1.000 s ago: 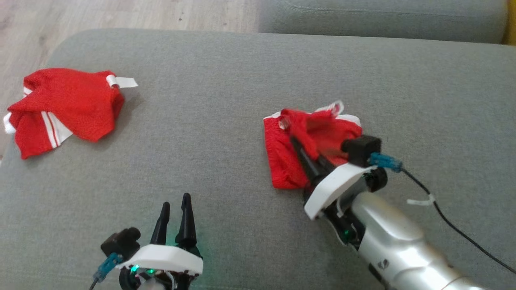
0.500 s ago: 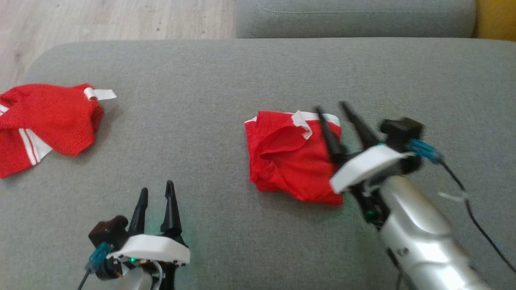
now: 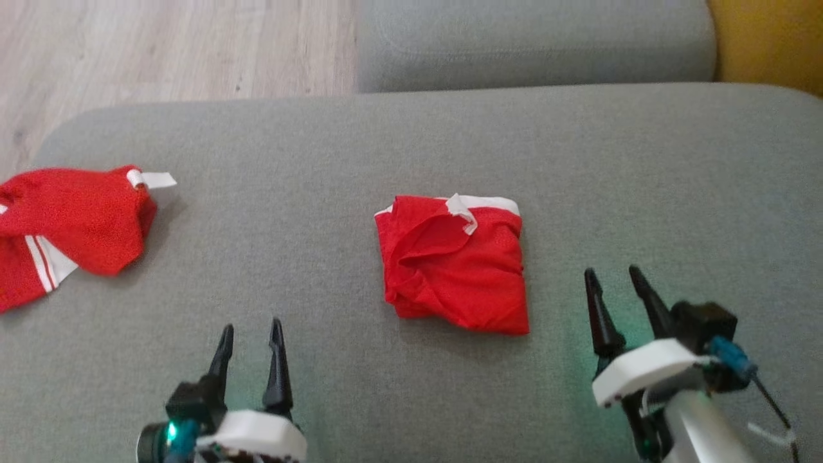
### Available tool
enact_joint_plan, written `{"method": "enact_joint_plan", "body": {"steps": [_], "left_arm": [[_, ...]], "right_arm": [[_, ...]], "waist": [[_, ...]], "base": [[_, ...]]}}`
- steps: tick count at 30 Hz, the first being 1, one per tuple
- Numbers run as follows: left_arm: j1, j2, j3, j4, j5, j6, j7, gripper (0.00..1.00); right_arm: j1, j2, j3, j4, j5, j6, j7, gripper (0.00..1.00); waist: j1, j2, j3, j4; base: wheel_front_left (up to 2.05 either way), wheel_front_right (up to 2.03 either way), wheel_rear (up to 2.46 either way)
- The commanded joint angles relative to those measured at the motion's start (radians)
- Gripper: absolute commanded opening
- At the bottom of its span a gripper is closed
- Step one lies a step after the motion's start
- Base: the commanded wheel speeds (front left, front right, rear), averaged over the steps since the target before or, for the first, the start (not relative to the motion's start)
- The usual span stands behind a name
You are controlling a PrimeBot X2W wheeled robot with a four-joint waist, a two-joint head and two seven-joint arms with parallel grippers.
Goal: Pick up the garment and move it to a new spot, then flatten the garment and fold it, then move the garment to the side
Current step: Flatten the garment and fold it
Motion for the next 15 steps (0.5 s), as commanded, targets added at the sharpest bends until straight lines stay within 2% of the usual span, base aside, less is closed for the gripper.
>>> {"method": "enact_joint_plan", "body": {"steps": [1, 9, 15], "left_arm": [[-0.005, 0.009, 0.025, -0.040, 0.002, 0.010, -0.005, 1.00], [0.048, 0.009, 0.010, -0.065, -0.040, 0.030, -0.005, 1.00], [0.031, 0.009, -0.006, -0.071, -0.059, 0.015, -0.005, 1.00]], "right_arm": [[-0.006, 0.009, 0.027, -0.033, 0.012, 0.004, -0.014, 1.00], [0.018, 0.009, 0.033, -0.029, 0.039, 0.004, -0.014, 1.00], [-0.001, 0.009, 0.049, -0.032, 0.038, 0.004, -0.014, 1.00]], "waist": [[0.0001, 0.0000, -0.012, -0.007], [0.0001, 0.0000, -0.015, -0.012], [0.0001, 0.0000, 0.006, 0.004]], "base": [[0.00, 0.00, 0.00], [0.00, 0.00, 0.00], [0.00, 0.00, 0.00]]}}
